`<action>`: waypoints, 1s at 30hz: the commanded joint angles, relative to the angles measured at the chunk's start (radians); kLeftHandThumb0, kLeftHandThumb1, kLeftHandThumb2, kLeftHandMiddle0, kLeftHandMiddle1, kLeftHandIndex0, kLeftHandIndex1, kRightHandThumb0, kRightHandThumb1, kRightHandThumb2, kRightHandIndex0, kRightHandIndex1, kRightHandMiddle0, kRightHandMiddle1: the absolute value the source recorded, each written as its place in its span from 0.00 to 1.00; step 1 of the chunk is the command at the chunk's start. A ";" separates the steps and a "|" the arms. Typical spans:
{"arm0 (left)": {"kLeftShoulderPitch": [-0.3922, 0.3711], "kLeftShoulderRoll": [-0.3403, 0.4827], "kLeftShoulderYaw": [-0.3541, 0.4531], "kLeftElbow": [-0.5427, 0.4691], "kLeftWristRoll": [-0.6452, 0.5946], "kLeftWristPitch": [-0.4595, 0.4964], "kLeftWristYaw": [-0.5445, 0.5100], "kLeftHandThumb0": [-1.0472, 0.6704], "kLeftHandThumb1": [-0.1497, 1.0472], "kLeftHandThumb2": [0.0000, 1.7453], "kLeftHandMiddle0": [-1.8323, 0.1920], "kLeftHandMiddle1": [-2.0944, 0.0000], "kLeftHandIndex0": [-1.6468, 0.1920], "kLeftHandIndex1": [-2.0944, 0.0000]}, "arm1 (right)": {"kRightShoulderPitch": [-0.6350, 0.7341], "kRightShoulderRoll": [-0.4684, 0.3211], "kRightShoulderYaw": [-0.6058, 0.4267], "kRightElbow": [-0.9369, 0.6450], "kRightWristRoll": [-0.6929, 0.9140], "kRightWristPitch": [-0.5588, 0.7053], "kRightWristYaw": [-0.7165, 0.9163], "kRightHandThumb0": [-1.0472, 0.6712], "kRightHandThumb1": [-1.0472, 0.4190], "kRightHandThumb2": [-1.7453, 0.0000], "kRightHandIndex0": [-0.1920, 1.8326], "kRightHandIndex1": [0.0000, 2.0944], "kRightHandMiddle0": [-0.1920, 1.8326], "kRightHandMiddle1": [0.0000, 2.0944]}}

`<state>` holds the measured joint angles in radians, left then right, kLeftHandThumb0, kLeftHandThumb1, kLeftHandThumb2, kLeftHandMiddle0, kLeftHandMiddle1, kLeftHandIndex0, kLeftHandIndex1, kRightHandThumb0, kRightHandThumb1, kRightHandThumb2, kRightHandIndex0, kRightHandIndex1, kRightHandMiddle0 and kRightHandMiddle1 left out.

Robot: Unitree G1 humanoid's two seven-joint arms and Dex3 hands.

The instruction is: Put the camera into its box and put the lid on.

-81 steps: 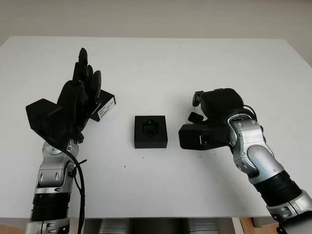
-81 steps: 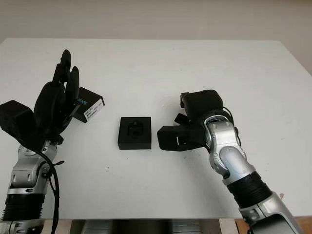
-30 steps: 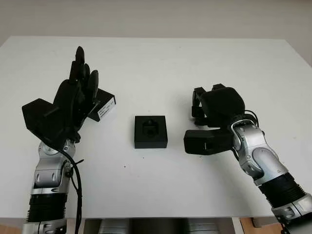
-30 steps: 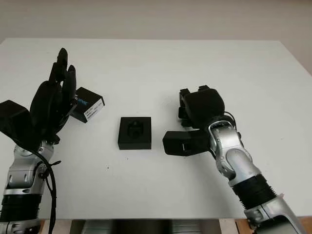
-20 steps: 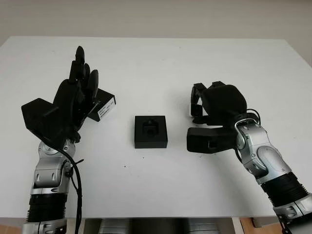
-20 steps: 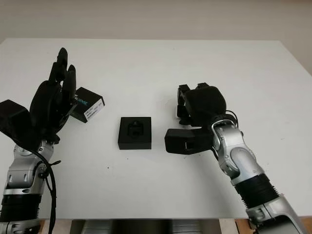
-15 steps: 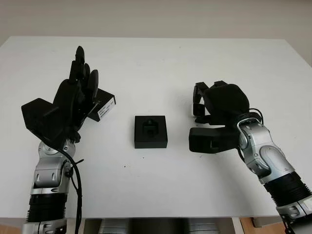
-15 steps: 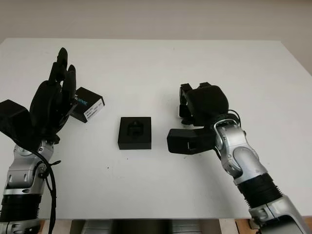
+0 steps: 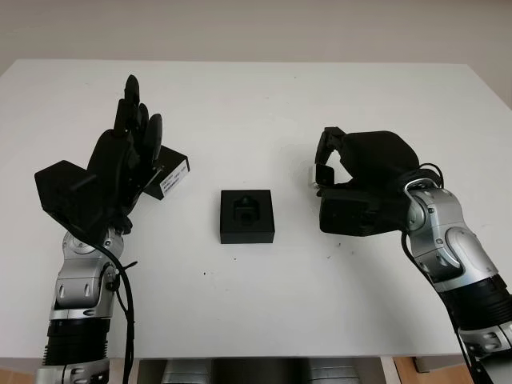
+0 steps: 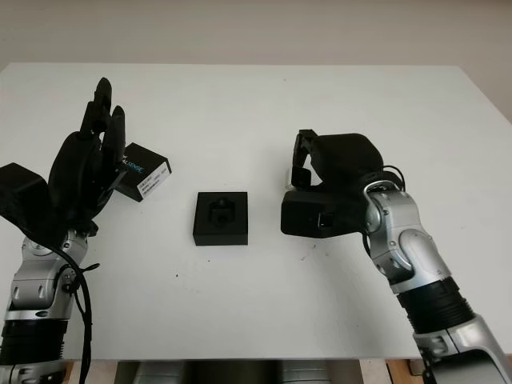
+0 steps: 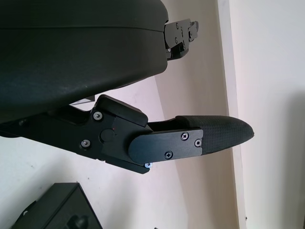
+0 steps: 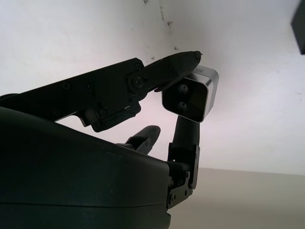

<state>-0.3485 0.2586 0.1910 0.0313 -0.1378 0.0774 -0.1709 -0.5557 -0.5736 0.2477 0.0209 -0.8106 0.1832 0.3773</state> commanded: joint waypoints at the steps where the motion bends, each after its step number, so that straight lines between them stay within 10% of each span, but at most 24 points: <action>1: 0.006 0.004 -0.003 -0.019 0.000 0.003 0.000 0.13 1.00 0.30 1.00 1.00 1.00 1.00 | -0.037 -0.003 -0.014 -0.030 0.014 0.014 0.024 0.37 0.00 0.95 0.31 0.15 0.23 0.79; 12: 0.014 -0.002 -0.009 -0.029 0.003 0.002 0.010 0.12 1.00 0.30 1.00 1.00 1.00 1.00 | -0.081 0.022 -0.012 -0.046 0.094 0.033 0.118 0.35 0.00 0.91 0.34 0.14 0.31 0.69; 30: 0.005 -0.006 -0.021 -0.043 0.013 0.022 0.025 0.12 1.00 0.30 1.00 1.00 1.00 1.00 | -0.220 0.099 0.051 -0.067 0.148 0.200 0.285 0.35 0.00 0.90 0.35 0.16 0.26 0.80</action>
<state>-0.3393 0.2556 0.1756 0.0077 -0.1297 0.0975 -0.1504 -0.7377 -0.4795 0.2904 -0.0226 -0.6567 0.3687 0.6508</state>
